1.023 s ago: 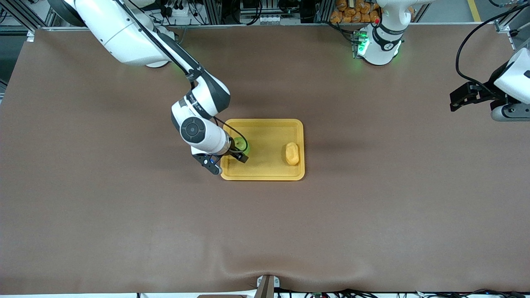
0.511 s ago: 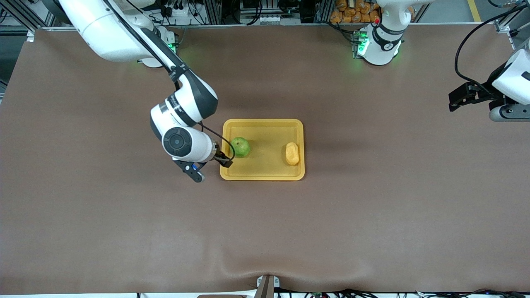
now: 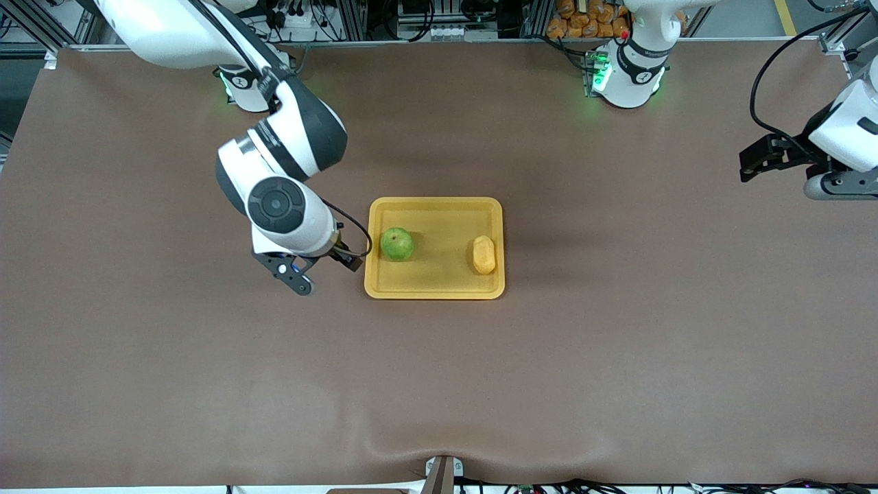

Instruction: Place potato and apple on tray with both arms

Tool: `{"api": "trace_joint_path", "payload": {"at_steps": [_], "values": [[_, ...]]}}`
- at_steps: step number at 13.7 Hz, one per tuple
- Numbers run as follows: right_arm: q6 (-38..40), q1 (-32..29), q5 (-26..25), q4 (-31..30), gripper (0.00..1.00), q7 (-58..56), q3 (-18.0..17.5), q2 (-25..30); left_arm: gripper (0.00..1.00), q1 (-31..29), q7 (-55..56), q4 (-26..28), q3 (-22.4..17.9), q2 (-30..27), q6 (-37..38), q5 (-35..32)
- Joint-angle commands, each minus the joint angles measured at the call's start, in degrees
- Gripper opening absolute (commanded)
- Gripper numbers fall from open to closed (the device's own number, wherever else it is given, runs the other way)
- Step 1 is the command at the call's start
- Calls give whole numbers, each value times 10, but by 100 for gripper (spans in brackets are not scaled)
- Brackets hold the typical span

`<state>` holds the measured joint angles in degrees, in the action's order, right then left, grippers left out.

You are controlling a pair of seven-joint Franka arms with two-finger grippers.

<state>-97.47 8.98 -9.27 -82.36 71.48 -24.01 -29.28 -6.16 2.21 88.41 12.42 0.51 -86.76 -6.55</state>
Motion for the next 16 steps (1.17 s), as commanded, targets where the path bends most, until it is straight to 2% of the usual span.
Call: {"api": "trace_joint_path", "payload": {"at_steps": [1, 2, 5, 12, 16], "values": [[46, -35, -8, 33, 100, -53, -12, 8, 100, 83, -10, 9, -89, -19, 18, 10], [61, -39, -7, 46, 100, -87, -12, 9, 100, 94, -10, 9, -100, -24, 19, 11], [111, -59, -6, 80, 100, -141, -11, 25, 100, 93, -9, 9, -99, -24, 19, 12], [144, -129, 13, 77, 100, -312, -5, 106, 100, 98, -8, 9, -99, -23, 19, 13], [169, -132, 29, 77, 100, -374, 30, 128, 100, 98, -8, 9, -98, -21, 19, 13]]}}
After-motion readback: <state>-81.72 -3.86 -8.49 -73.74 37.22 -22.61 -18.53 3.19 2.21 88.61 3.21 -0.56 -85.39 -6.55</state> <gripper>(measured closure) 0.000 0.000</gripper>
